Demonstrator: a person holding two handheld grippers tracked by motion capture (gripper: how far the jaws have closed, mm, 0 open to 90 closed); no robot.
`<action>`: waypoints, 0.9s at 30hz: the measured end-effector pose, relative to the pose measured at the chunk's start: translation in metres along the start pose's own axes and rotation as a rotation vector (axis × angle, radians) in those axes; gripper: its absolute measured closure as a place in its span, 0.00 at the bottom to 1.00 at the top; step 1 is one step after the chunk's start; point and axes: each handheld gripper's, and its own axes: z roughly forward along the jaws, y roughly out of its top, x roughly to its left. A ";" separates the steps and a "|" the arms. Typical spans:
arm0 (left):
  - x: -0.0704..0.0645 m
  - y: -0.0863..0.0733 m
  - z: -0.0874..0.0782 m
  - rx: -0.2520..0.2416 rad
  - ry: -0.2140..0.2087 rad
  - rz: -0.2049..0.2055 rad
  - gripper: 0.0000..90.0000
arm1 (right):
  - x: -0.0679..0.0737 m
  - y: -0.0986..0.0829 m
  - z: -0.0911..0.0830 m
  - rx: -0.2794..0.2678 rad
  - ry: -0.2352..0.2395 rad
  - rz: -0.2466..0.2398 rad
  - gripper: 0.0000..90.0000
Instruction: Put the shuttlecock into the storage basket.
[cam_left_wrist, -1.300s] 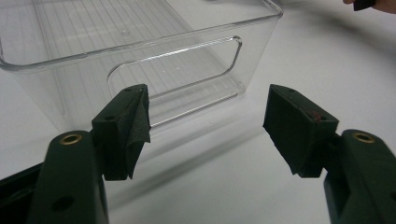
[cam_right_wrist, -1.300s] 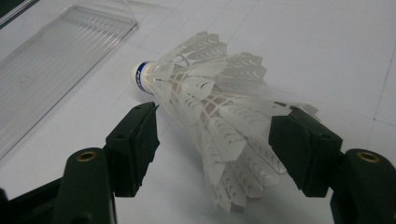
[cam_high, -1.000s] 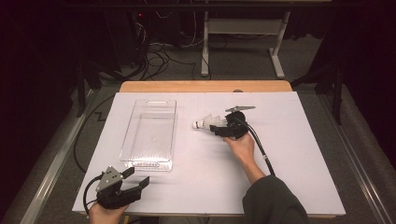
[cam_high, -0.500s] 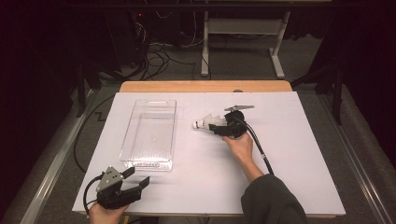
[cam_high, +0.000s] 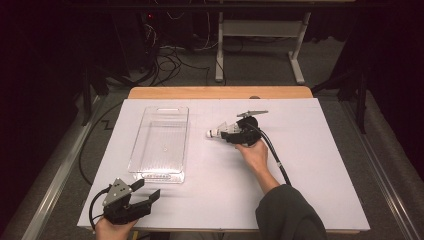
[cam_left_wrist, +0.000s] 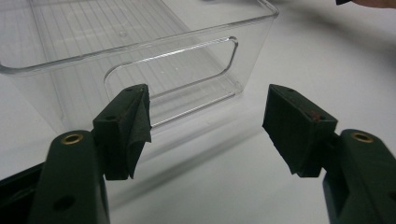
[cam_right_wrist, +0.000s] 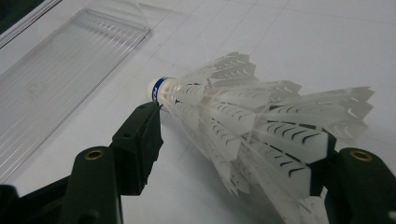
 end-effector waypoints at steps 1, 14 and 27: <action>0.000 0.000 0.000 0.001 0.000 0.001 0.36 | 0.000 0.000 0.001 0.002 -0.001 0.001 0.41; -0.001 0.000 0.000 0.001 -0.003 0.007 0.36 | 0.006 0.004 0.007 0.009 0.000 -0.020 0.55; -0.001 0.000 0.000 0.001 -0.005 0.011 0.37 | 0.010 0.004 0.009 0.027 -0.005 -0.040 0.79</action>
